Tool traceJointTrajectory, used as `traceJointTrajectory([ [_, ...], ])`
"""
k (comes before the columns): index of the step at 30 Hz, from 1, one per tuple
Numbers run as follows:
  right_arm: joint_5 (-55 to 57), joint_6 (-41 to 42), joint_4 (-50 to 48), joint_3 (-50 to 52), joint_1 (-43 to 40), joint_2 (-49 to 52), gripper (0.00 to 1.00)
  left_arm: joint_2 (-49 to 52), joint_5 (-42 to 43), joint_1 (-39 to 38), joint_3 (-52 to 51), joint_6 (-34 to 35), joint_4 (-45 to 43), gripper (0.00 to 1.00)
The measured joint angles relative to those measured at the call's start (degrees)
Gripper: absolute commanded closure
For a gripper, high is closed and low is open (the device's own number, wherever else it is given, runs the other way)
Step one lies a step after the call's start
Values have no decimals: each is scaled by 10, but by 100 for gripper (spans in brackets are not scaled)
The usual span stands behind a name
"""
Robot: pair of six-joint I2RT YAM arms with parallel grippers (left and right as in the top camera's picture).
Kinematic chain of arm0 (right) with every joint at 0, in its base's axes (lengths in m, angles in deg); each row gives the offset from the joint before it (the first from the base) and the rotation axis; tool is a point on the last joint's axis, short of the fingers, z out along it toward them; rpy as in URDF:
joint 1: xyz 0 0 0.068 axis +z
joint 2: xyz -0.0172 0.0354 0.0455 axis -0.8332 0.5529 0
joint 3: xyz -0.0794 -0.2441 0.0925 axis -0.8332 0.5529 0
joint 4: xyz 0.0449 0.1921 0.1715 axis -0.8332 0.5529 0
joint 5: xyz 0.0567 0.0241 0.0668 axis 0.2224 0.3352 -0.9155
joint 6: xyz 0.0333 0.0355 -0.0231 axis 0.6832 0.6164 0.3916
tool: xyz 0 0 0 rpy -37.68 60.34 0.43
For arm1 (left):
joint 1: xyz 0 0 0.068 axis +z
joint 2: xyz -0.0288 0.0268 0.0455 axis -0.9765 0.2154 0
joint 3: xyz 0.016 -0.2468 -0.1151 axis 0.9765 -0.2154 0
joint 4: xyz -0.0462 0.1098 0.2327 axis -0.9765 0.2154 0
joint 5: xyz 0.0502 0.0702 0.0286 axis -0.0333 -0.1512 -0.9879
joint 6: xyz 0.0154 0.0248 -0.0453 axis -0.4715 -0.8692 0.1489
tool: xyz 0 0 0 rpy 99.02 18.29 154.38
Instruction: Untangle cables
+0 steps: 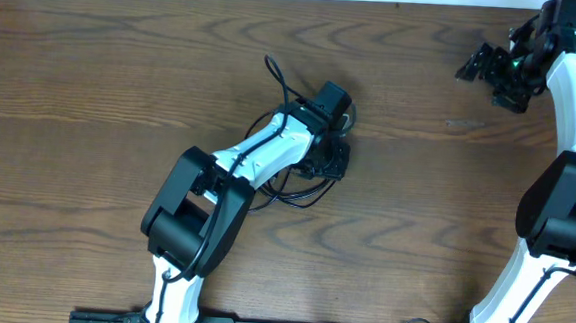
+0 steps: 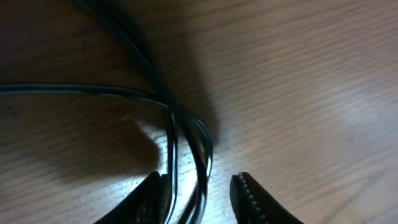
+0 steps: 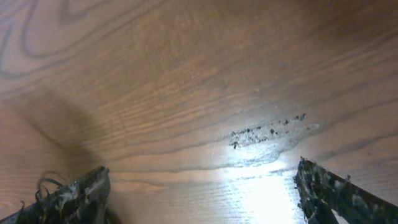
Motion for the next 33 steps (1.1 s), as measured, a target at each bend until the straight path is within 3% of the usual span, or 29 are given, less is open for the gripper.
traceJointTrajectory([
  [4,2,-8,7,0,0,0,8,2,0,0,0,9,-2,74],
  [10,2,-12,17,0,0,0,7,3,0,-2,0,9,-10,75],
  [11,2,-13,18,0,0,0,7,5,-2,-3,0,9,-14,77],
  [13,2,-14,21,0,0,0,7,8,-7,-8,0,12,-19,92],
  [18,1,-21,60,1,0,0,19,10,-13,-17,2,11,9,93],
  [22,-18,-50,86,1,3,0,21,-2,-13,-12,14,11,74,93],
  [25,-71,-98,107,1,21,0,21,-84,-13,0,46,11,110,93],
  [33,-226,-209,154,1,64,0,21,-348,-13,6,95,11,56,93],
])
